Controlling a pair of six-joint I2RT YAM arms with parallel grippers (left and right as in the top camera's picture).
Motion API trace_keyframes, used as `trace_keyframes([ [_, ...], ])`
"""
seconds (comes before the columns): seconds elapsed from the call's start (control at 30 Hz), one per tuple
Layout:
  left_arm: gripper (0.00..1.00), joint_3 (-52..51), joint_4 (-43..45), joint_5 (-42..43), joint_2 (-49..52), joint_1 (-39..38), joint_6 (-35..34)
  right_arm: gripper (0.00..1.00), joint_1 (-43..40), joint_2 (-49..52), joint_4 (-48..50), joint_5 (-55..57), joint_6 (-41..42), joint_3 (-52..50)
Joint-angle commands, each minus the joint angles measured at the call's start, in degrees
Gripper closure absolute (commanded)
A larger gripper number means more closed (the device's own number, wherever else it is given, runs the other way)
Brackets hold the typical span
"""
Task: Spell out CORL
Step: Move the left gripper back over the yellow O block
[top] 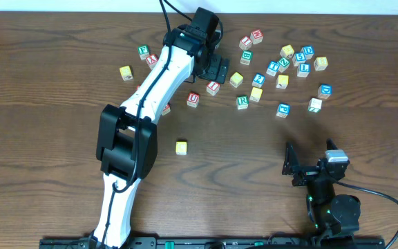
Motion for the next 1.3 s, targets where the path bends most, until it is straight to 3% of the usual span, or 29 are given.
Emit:
trace_keyframes([
  [0.0,0.02,1.6,-0.1,0.1,0.1,-0.8,-0.5,0.01,-0.7,-0.4,-0.2,-0.3,-0.7,-0.1],
  [0.27,0.02,1.6,3.6,1.3,0.1,-1.8,-1.1,0.01,-0.7,-0.4,-0.2,-0.3,-0.7,-0.1],
  [0.4,0.02,1.6,3.8,-3.9,0.1,-1.6,-5.7,0.01,-0.7,-0.4,-0.2,-0.3,-0.7,-0.1],
  [0.9,0.02,1.7,6.4,-8.1,0.5,-1.0,-5.7,0.01,-0.7,-0.4,-0.2,-0.3,-0.7,-0.1],
  [1.27,0.02,1.7,8.5,-8.1,6.3,-0.7,-5.4,0.01,-0.7,-0.4,-0.2,-0.3,-0.7,-0.1],
])
